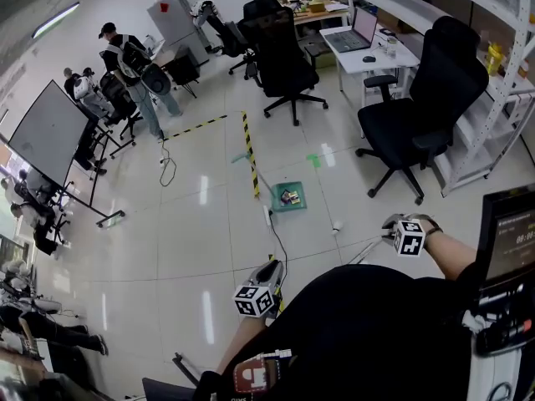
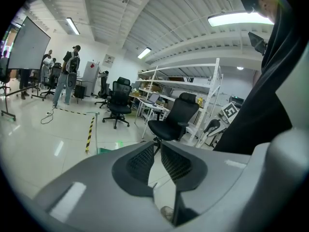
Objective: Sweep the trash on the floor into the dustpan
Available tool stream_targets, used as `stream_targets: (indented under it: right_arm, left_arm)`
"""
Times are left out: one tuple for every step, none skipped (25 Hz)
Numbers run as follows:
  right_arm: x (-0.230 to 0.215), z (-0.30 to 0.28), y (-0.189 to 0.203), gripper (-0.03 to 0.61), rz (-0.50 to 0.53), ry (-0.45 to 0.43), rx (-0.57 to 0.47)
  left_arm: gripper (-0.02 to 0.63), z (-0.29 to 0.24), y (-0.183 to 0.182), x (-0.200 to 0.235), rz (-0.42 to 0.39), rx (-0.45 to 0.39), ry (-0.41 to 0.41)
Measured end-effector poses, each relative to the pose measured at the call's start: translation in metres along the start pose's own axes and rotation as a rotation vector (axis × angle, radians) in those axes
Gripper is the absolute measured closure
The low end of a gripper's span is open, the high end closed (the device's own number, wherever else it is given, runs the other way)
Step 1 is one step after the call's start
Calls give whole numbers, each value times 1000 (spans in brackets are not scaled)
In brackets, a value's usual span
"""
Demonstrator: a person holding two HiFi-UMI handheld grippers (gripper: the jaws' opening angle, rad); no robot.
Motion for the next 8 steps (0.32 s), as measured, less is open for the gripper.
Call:
stream_targets:
  right_arm:
    - [0,0,0,485,0,-1,-1]
    - [-1,0,1,485,-3,-1,-2]
    - [-1,0,1,485,-6,-1,-5]
    - [-2,0,2,485,-9,-1,-7]
    - [-2,0,2,485,-12,-2,-8]
    - [-2,0,3,485,-14,-3,-8]
    - [-2,-1,4,485,-16,-4,-7]
    - [-2,-1,4,485,-17,-6,-7]
  left_arm:
    - [565,-1,0,0,-2,2,1]
    - [565,-1,0,-1,-4,4,3]
    - [565,-2,0,-1,-6,6,5]
    - [565,-3,0,-1,-7,7,7]
    - [565,-4,0,-1,-6,7,8]
    - [565,-6,0,-2,-5,7,9]
    - [565,-7,0,-2,-5,6,10]
    - [565,-7,0,-2,-4,6,12]
Point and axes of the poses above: the fingertips, and each gripper's own axes: z backward along the fingers, x to its left, y out of its underside, the point moved 6 cm from there along z, backward along the fingers
